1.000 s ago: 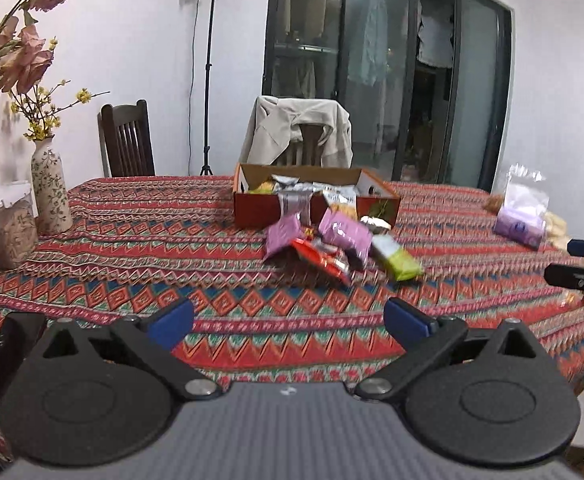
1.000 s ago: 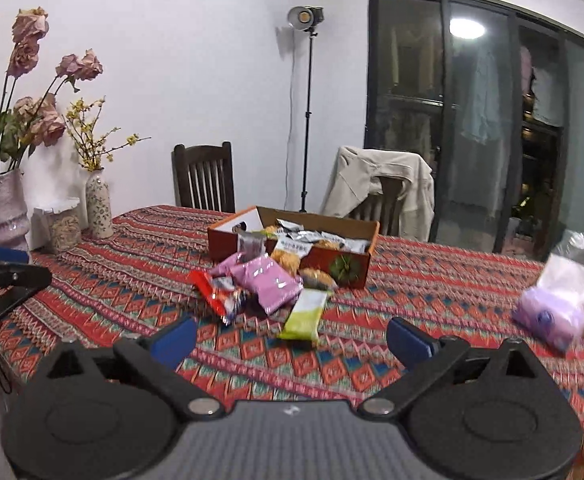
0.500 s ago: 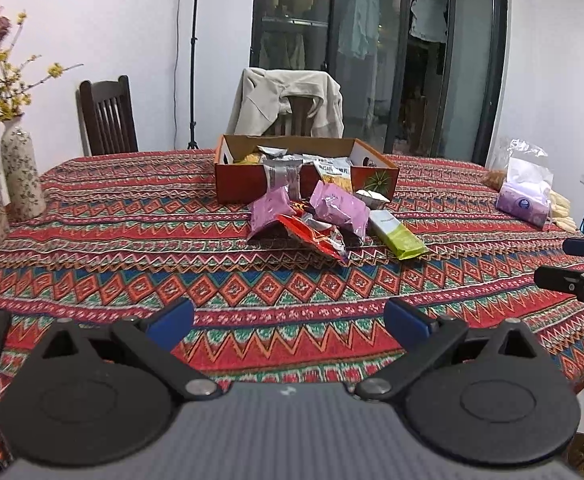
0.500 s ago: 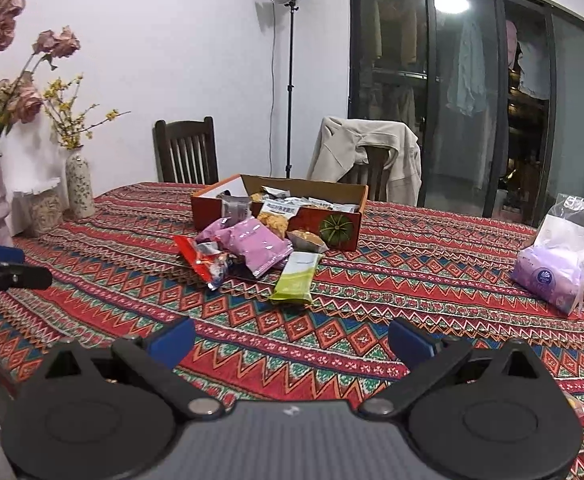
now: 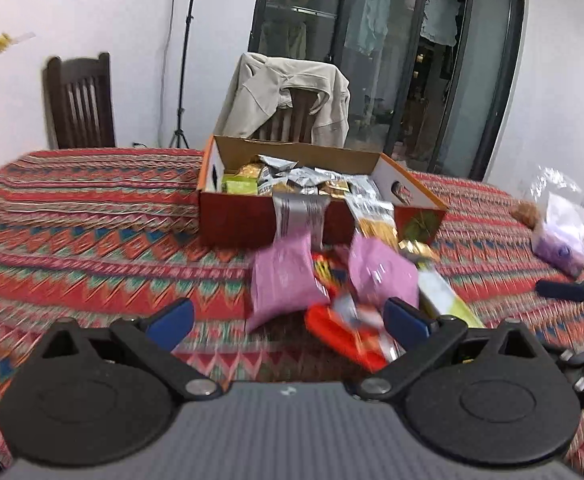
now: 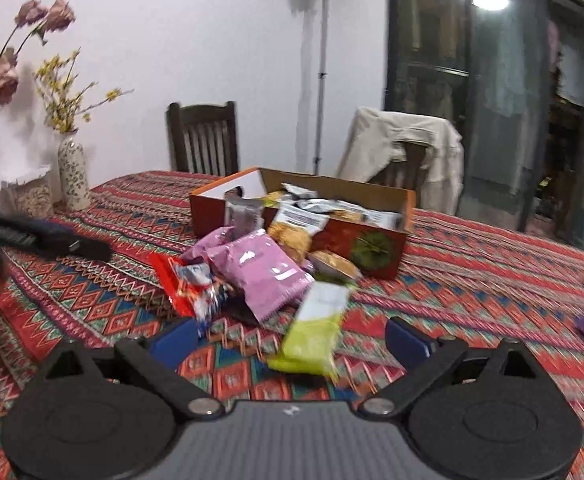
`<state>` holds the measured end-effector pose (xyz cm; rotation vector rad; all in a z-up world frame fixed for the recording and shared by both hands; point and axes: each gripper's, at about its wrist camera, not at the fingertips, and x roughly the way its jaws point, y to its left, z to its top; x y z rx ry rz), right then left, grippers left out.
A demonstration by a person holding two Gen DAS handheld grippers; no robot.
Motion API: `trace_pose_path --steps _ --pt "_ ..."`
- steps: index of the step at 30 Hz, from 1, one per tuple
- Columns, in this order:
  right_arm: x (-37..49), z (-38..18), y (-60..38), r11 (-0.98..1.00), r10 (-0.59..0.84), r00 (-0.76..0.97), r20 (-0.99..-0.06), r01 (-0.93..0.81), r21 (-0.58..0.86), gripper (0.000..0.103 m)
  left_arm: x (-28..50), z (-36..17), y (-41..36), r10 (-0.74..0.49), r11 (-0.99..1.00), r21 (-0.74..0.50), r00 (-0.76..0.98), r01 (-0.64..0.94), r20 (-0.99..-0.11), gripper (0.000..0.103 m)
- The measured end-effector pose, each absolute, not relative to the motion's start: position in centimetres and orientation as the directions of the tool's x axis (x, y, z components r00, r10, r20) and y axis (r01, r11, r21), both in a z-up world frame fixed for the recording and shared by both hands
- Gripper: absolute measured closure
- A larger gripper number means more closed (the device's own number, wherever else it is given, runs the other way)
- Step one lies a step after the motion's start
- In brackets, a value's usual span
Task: Organize snacks
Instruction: 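Grasp a pink packet with the left tool while the right grasps another pink packet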
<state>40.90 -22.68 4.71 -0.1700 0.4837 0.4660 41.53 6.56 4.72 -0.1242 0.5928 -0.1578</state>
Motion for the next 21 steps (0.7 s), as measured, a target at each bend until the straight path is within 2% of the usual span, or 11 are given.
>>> trace_pose_path --steps 1,4,6,8,13,16,18,19,21 --pt "41.9 4.6 -22.1 0.876 0.396 0.777 -0.489 -0.479 -0.052 0.012 42.8 4.4 6.7 -0.191 0.978 -0.177 0.811 0.11 -0.554 0.001" --pt "45.7 3.9 -20.1 0.858 0.418 0.754 -0.507 -0.51 -0.051 0.013 46.8 3.2 7.5 -0.247 0.962 -0.241 0.786 0.128 -0.567 0.008" --pt "48.0 3.3 -18.7 0.845 0.432 0.742 -0.512 -0.531 -0.056 0.016 48.8 2.1 7.9 -0.263 0.955 -0.273 0.762 0.117 -0.592 0.016" --pt "49.9 2.6 -17.6 0.832 0.443 0.73 -0.52 -0.552 -0.066 0.02 50.4 0.8 8.2 -0.278 0.948 -0.299 0.743 0.109 -0.609 0.02" --pt "52.8 1.0 -16.1 0.808 0.474 0.706 -0.526 -0.586 -0.059 0.023 51.9 -1.7 8.7 -0.336 0.92 -0.376 0.719 0.112 -0.608 0.021" --pt "53.2 -0.1 -16.0 0.798 0.495 0.696 -0.52 -0.601 -0.044 0.023 51.7 -2.0 8.8 -0.368 0.902 -0.411 0.733 0.133 -0.571 0.022" --pt "53.1 -0.1 -16.2 0.799 0.499 0.696 -0.516 -0.6 -0.036 0.029 51.7 -2.1 8.6 -0.389 0.891 -0.433 0.726 0.14 -0.567 0.037" --pt "53.1 0.0 -16.2 0.802 0.497 0.697 -0.517 -0.596 -0.032 0.033 51.6 -2.0 8.5 -0.393 0.888 -0.439 0.726 0.14 -0.564 0.038" --pt "52.9 0.3 -16.4 0.809 0.496 0.7 -0.514 -0.588 -0.02 0.036 51.4 -1.9 8.3 -0.377 0.895 -0.428 0.727 0.125 -0.575 0.042"
